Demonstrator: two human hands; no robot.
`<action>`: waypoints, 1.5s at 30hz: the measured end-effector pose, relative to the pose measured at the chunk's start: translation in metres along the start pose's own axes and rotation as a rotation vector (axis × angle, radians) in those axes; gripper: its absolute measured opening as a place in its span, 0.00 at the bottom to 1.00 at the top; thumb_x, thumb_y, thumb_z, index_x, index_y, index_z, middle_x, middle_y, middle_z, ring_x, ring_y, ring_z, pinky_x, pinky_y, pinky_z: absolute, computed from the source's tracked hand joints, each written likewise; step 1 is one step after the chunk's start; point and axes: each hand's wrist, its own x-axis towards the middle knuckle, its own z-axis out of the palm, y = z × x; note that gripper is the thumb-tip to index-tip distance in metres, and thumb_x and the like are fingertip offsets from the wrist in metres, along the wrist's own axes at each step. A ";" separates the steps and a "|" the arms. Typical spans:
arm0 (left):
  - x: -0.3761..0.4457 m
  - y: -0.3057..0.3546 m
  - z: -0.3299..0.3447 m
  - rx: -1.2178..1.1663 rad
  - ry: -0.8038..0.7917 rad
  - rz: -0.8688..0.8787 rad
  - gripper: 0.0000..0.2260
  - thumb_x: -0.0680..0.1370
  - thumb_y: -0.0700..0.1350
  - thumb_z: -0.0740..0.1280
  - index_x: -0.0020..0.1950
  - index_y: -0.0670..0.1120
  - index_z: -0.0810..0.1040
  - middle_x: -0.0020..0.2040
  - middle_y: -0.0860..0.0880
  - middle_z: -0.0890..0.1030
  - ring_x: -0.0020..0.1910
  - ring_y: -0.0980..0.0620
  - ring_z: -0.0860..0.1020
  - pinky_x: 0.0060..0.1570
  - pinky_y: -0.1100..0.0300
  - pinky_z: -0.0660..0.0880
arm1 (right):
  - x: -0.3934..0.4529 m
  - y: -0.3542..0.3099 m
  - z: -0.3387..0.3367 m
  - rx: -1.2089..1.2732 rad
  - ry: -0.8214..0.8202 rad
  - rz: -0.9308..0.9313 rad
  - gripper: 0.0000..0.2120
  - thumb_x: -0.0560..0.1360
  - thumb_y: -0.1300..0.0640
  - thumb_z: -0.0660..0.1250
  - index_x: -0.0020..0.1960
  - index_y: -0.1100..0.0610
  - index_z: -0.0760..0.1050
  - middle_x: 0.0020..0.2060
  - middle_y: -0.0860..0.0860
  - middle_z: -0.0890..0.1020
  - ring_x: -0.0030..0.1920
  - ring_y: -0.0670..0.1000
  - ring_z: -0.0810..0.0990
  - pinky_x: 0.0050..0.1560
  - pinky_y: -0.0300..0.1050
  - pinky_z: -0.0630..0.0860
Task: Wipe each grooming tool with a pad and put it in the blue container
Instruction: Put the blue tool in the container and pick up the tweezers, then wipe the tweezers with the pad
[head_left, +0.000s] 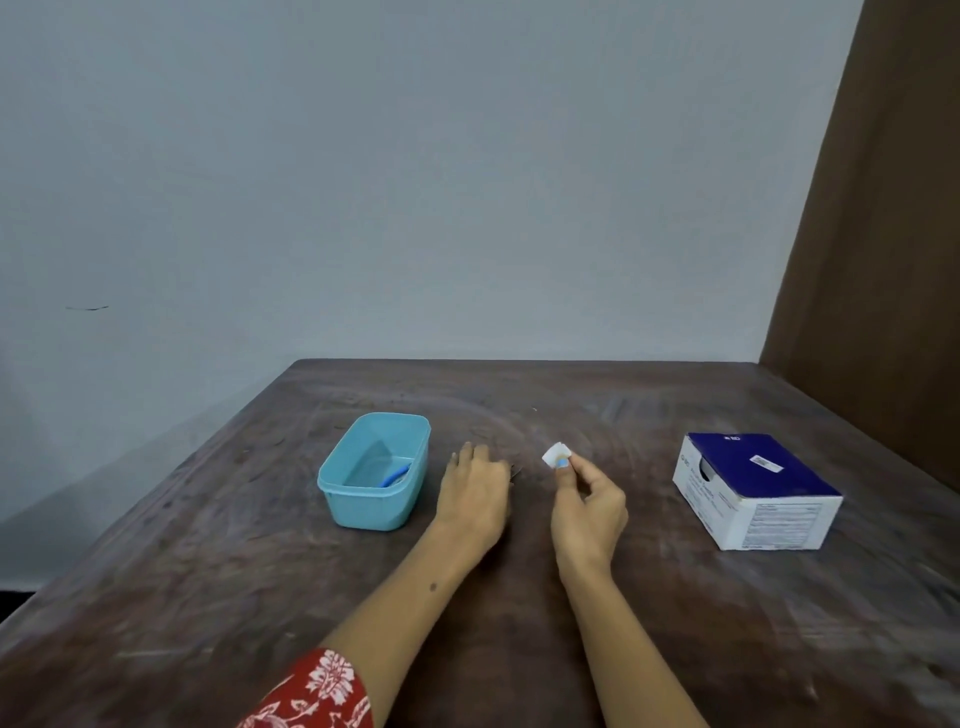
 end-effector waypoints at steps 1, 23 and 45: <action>0.003 0.001 0.001 0.030 -0.017 -0.006 0.13 0.80 0.43 0.58 0.62 0.42 0.74 0.65 0.39 0.70 0.69 0.41 0.64 0.69 0.48 0.60 | 0.000 0.000 0.000 0.000 0.003 0.006 0.11 0.76 0.59 0.65 0.57 0.59 0.80 0.40 0.51 0.81 0.33 0.41 0.74 0.42 0.36 0.67; -0.019 -0.008 0.000 -1.067 0.414 -0.230 0.06 0.78 0.42 0.64 0.52 0.46 0.79 0.40 0.51 0.84 0.36 0.54 0.82 0.40 0.53 0.80 | 0.003 0.010 0.009 0.101 -0.077 0.053 0.08 0.76 0.61 0.65 0.52 0.57 0.80 0.40 0.51 0.83 0.36 0.48 0.82 0.43 0.43 0.78; -0.031 -0.013 0.013 -1.256 0.376 -0.218 0.16 0.73 0.31 0.67 0.55 0.47 0.79 0.45 0.58 0.81 0.43 0.68 0.79 0.43 0.75 0.74 | 0.007 0.014 0.023 0.162 -0.385 0.019 0.10 0.74 0.67 0.66 0.45 0.53 0.82 0.47 0.55 0.83 0.41 0.48 0.83 0.43 0.46 0.80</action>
